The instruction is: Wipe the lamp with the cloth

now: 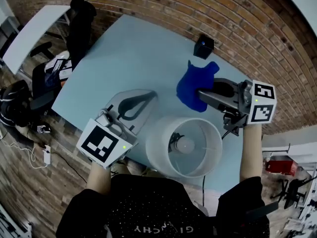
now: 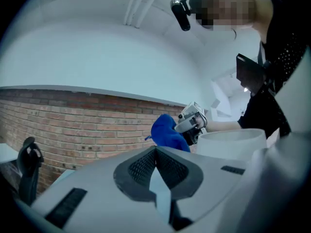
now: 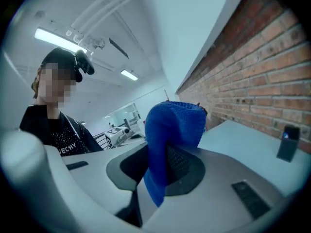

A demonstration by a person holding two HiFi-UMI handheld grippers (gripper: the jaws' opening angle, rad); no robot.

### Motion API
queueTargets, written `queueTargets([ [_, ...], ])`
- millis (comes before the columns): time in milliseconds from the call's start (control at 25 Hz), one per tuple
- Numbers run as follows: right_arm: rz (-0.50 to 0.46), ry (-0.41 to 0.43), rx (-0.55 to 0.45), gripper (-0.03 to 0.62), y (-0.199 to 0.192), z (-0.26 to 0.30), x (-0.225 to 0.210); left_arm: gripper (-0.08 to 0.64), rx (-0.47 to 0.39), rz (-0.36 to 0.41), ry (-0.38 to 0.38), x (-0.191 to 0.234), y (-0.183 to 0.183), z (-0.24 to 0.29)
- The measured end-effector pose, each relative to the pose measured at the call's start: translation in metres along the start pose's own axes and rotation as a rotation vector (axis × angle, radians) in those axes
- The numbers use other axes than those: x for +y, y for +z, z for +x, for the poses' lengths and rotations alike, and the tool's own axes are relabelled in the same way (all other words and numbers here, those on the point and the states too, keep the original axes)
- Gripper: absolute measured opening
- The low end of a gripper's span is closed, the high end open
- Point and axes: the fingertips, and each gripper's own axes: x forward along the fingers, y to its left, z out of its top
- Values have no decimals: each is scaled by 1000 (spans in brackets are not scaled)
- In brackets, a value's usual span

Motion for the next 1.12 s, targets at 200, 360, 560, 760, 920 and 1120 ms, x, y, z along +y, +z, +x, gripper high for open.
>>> queueTargets([
  [200,46,-271,-146,74,56,-18,56,9,-80,-50,-278,8,21,6],
  [360,35,-506,-204,74,67,-7,86,9,-66,-48,-441,14,14,6],
  [560,40,-827,-171,74,47,17,108,9,-41,-71,-617,4,0,-14],
  [760,110,-986,-164,74,31,31,107,9,-9,-91,-685,-12,0,-13],
  [920,109,-1175,-178,74,17,67,108,9,-22,-113,-721,-5,-10,-33],
  [1120,16,-1447,-164,74,-1,87,109,9,-18,-156,-754,-5,-22,-45],
])
